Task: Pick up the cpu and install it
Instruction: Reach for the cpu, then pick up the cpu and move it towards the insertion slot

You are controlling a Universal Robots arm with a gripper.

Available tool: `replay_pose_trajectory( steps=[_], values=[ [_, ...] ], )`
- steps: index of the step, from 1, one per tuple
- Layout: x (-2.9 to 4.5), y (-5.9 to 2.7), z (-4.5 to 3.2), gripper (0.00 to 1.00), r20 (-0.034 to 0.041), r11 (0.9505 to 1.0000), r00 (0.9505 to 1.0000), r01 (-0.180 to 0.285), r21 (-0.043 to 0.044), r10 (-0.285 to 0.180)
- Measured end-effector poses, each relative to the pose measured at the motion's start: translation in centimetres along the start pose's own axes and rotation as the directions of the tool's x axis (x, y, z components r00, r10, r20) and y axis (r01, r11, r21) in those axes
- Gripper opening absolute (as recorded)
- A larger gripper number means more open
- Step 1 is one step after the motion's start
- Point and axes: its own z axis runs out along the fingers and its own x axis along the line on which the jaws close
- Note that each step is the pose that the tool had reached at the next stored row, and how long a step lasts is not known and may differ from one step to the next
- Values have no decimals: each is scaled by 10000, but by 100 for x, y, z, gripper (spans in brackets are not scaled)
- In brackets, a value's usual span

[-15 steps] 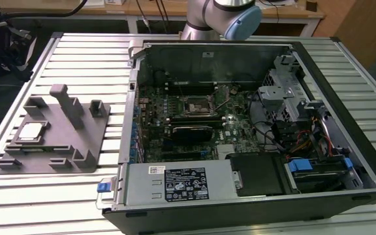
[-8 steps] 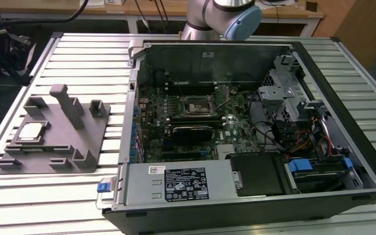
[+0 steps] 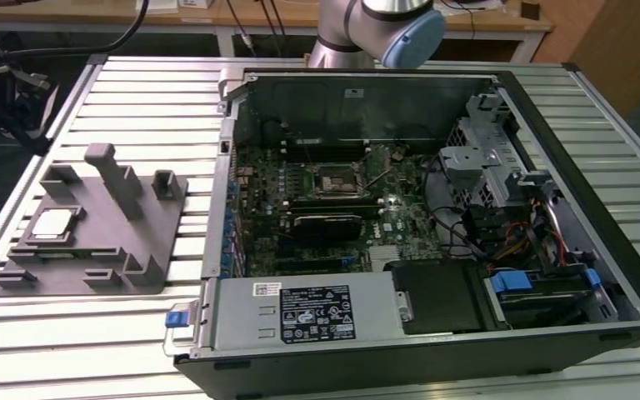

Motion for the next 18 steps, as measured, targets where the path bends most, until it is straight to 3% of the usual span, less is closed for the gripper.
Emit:
replay_pose_trajectory(
  steps=[9,18],
  values=[
    [69,-32,154,11,2,10000,10000,1,-1,-1],
    [77,-33,180,11,3,10000,10000,1,-2,-1]
  ],
)
